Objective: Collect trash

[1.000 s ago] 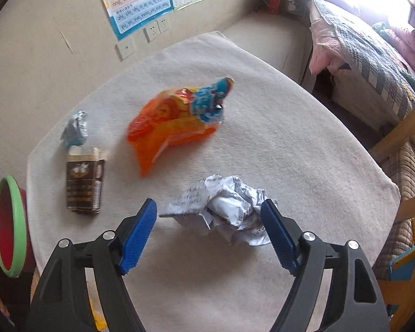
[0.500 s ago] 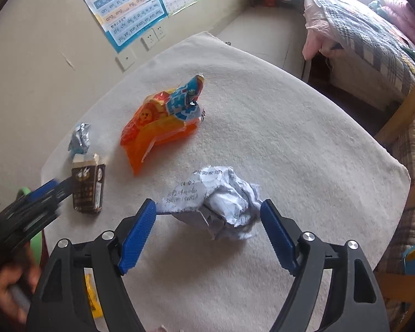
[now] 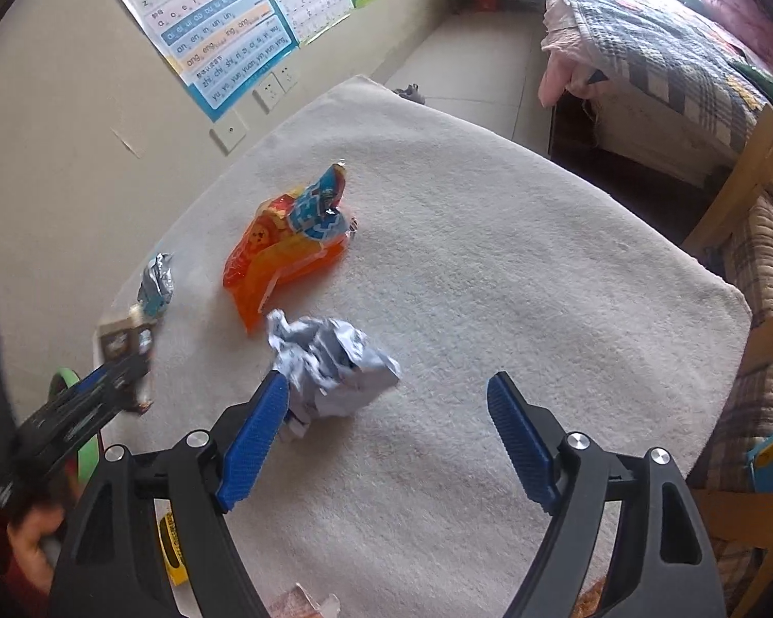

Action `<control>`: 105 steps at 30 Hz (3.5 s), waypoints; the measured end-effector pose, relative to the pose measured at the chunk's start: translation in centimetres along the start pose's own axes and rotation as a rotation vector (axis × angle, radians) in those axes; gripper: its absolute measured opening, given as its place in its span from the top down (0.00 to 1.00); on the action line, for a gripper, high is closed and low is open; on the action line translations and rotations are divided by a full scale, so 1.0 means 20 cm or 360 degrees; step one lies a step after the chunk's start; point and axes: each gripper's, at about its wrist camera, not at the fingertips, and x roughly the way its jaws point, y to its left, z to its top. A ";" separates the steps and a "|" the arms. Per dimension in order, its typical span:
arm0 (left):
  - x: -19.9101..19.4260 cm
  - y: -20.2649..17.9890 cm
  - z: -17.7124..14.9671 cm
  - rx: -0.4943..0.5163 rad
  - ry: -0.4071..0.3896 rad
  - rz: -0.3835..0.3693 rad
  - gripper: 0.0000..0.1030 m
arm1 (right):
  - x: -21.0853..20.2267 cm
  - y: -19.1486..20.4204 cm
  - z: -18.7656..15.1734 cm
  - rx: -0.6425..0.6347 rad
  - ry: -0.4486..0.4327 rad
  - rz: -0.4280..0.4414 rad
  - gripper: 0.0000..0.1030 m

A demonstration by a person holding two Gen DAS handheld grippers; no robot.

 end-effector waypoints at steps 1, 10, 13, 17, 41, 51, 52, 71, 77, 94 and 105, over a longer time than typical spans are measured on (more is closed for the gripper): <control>-0.04 0.02 -0.02 0.0001 -0.0010 0.0003 0.56 | 0.01 0.01 0.01 0.0002 0.0007 0.0015 0.25; -0.21 0.25 -0.17 -0.0167 -0.0019 0.0060 0.55 | 0.20 0.10 0.02 0.0000 0.0105 0.0019 0.25; -0.25 0.30 -0.18 -0.0198 -0.0031 0.0080 0.55 | 0.22 0.11 0.01 0.0022 0.0122 0.0065 0.51; -0.30 0.34 -0.18 -0.0200 -0.0068 0.0103 0.55 | 0.15 0.14 0.00 -0.0013 0.0054 0.0071 0.58; -0.63 0.39 -0.09 -0.0187 -0.0353 0.0133 0.55 | -0.33 0.53 0.05 -0.0233 -0.0279 0.0285 0.58; -0.68 0.50 -0.09 -0.0233 -0.0397 0.0181 0.55 | -0.38 0.67 0.04 -0.0341 -0.0313 0.0300 0.58; -0.68 0.52 -0.09 -0.0241 -0.0404 0.0183 0.55 | -0.39 0.68 0.04 -0.0351 -0.0314 0.0304 0.58; -0.77 0.66 -0.12 -0.0302 -0.0473 0.0225 0.55 | -0.37 0.93 -0.02 -0.0513 -0.0280 0.0361 0.57; -0.78 0.73 -0.14 -0.0347 -0.0482 0.0260 0.55 | -0.37 1.02 -0.04 -0.0565 -0.0273 0.0387 0.57; -0.80 0.95 -0.20 -0.0466 -0.0475 0.0371 0.55 | -0.31 1.20 -0.11 -0.0690 -0.0223 0.0417 0.57; -0.78 1.10 -0.28 -0.0530 -0.0434 0.0435 0.55 | -0.23 1.36 -0.16 -0.0785 -0.0157 0.0436 0.57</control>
